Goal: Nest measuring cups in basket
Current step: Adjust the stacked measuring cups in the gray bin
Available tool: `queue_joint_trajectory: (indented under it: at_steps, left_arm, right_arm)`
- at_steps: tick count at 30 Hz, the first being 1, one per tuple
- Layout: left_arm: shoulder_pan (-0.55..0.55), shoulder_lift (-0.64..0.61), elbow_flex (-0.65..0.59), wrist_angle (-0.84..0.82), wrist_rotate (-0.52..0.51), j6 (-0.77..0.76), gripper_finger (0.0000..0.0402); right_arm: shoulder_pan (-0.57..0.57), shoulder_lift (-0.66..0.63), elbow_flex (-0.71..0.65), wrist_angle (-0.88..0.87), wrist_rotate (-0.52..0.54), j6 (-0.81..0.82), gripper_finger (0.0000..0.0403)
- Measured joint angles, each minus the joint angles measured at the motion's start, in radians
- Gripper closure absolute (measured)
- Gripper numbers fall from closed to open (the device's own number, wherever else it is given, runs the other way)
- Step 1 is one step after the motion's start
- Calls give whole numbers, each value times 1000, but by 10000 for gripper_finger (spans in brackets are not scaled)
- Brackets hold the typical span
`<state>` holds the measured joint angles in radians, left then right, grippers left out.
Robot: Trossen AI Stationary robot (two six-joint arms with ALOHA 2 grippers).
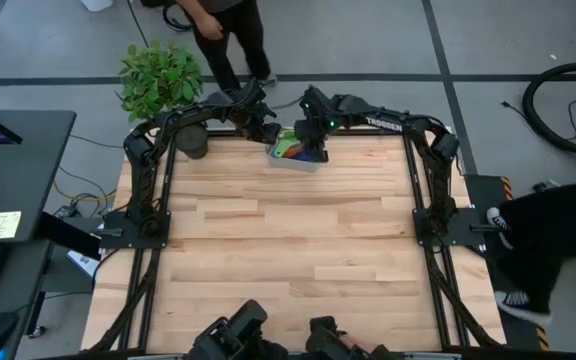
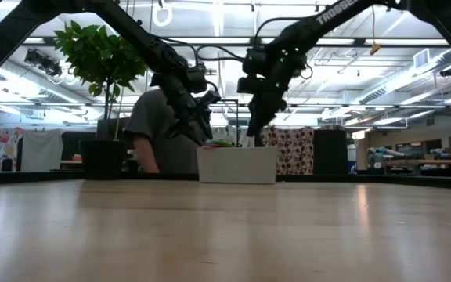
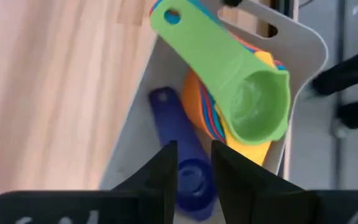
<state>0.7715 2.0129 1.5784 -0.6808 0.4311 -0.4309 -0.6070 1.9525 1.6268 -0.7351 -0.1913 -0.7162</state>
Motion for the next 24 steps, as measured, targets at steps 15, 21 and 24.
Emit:
queue_joint_trajectory:
  at_steps: [15,21,24]
  left_arm:
    - [11,-21,0,-25,45,11,260]
    - [17,-29,0,-57,49,37,260]
    - [17,-30,0,-59,45,50,260]
  right_arm:
    - [-43,91,184,-213,-70,176,305]
    - [-51,160,184,-221,-55,174,305]
    - [-50,181,184,-189,27,158,305]
